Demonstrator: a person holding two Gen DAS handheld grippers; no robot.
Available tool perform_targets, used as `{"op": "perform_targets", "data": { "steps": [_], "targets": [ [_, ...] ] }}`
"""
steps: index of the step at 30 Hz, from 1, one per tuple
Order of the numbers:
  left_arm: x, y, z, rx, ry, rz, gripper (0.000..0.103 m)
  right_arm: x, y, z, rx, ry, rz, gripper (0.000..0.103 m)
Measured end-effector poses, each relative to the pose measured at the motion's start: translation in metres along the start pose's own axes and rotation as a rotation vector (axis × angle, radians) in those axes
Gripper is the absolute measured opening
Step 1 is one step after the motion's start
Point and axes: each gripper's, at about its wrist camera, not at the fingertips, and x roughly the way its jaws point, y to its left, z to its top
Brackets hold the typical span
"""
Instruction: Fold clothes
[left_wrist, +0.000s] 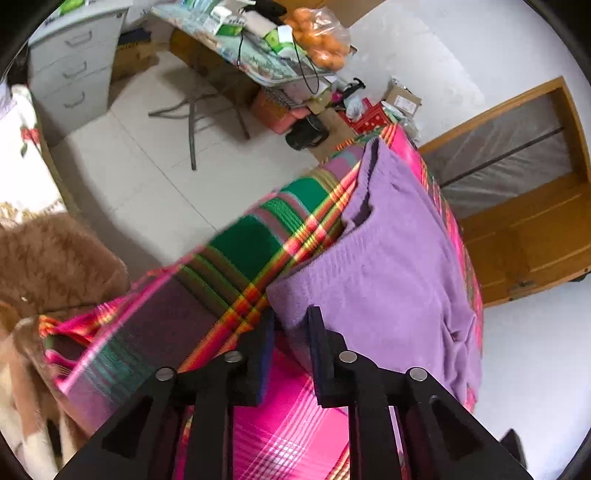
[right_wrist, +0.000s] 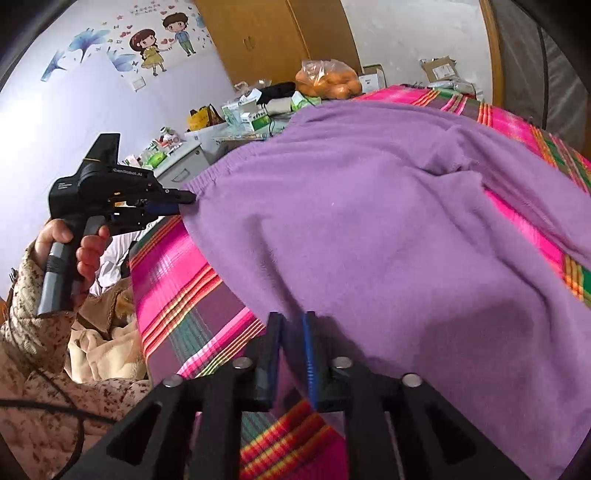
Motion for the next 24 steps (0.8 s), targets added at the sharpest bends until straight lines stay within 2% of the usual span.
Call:
{"op": "perform_targets", "data": {
  "steps": [5,12,15,16,19,24],
  "targets": [
    [-0.015,-0.009,0.011,0.053,-0.085,0.035,0.020,-0.051,-0.038,0.007,0.088,-0.118,-0.080,0.024],
    [-0.017,-0.055,0.029,0.193,-0.109,0.032,0.021,-0.112,-0.088,0.033,0.172,-0.249,-0.249,0.025],
    [-0.015,-0.085,0.040,0.279,-0.117,0.032,0.022,-0.138,-0.095,0.055,0.144,-0.305,-0.299,0.031],
    [-0.014,-0.096,0.045,0.310,-0.114,0.025,0.023,-0.145,-0.096,0.064,0.129,-0.314,-0.323,0.035],
    [-0.007,-0.128,0.055,0.400,-0.115,0.016,0.030,-0.153,-0.102,0.093,0.093,-0.319,-0.368,0.037],
    [0.027,-0.172,0.076,0.540,-0.081,0.055,0.030,-0.133,-0.122,0.133,0.089,-0.282,-0.362,0.037]
  ]
}}
